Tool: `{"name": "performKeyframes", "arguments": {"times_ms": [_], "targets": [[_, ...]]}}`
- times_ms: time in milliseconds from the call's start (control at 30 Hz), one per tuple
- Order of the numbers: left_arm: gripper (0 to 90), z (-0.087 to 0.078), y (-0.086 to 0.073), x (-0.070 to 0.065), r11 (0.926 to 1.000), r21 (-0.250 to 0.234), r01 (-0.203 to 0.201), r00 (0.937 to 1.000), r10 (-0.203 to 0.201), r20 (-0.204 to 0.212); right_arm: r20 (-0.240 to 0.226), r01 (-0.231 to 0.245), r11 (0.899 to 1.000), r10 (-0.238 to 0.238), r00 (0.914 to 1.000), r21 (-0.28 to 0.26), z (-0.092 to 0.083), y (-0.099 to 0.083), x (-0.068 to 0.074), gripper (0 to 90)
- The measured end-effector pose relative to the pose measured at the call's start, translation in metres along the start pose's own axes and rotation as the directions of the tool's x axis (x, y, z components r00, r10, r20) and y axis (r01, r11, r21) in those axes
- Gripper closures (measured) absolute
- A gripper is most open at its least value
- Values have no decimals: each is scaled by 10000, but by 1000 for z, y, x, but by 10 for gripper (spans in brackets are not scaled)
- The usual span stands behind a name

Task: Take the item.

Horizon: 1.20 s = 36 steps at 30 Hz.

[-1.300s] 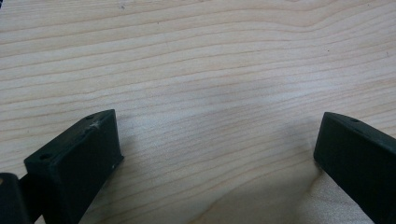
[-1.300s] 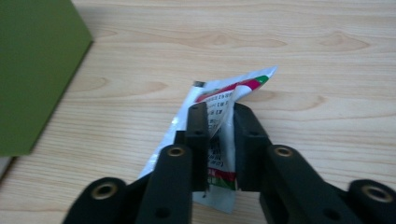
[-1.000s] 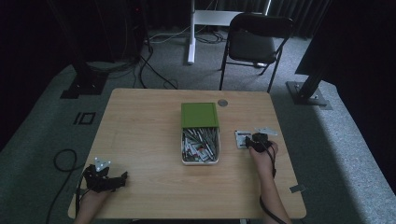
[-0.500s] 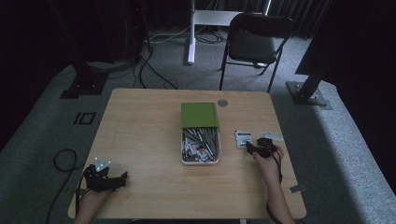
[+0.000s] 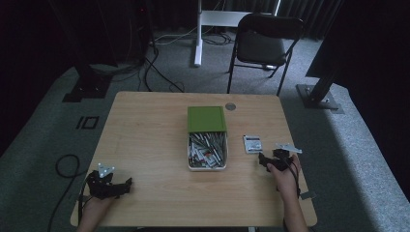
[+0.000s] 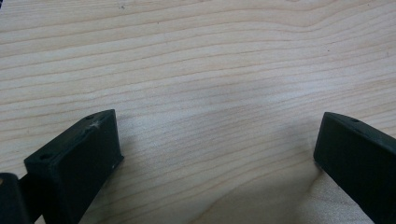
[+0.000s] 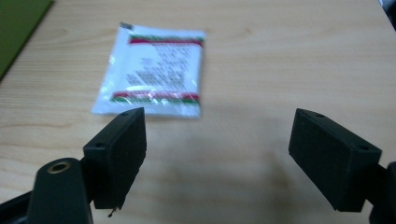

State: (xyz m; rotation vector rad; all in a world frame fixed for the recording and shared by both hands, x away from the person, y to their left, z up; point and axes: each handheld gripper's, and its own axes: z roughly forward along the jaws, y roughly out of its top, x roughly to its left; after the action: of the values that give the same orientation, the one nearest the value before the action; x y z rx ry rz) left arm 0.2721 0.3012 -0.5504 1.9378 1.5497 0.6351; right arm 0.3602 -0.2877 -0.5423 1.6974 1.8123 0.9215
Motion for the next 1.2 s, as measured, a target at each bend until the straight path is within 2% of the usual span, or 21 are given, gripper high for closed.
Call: {"name": "performKeyframes", "arguments": {"times_ms": [67, 167, 267, 367, 467, 633, 1200], "targets": [[13, 0, 0, 0, 10000, 0, -3, 10000, 3, 2, 78, -128, 9999, 128, 9999, 66, -2, -1, -1, 191], [13, 0, 0, 0, 10000, 2, -2, 10000, 2, 2, 339, 139, 9998, -134, 9993, -123, -10, -5, -3, 190], [13, 0, 0, 0, 10000, 2, -3, 10000, 3, 1, 418, -163, 9996, 172, 9990, -227, -17, -9, -4, 176], [14, 0, 0, 0, 10000, 4, -5, 10000, 5, 2, 595, -100, 9995, 118, 9982, -311, -23, -13, -4, 176], [13, 0, 0, 0, 10000, 16, -19, 10000, 19, 0, 661, -320, 9990, 341, 9972, -328, -29, -18, -3, 143], [13, 0, 0, 0, 10000, 18, -22, 10000, 22, 2, 885, -87, 9994, 117, 9960, -344, -38, -27, -4, 142], [13, 0, 0, 0, 10000, 7, -18, 10000, 18, 4, 1359, 36, 9999, -21, 9907, -107, -56, -58, -12, 138]]}}
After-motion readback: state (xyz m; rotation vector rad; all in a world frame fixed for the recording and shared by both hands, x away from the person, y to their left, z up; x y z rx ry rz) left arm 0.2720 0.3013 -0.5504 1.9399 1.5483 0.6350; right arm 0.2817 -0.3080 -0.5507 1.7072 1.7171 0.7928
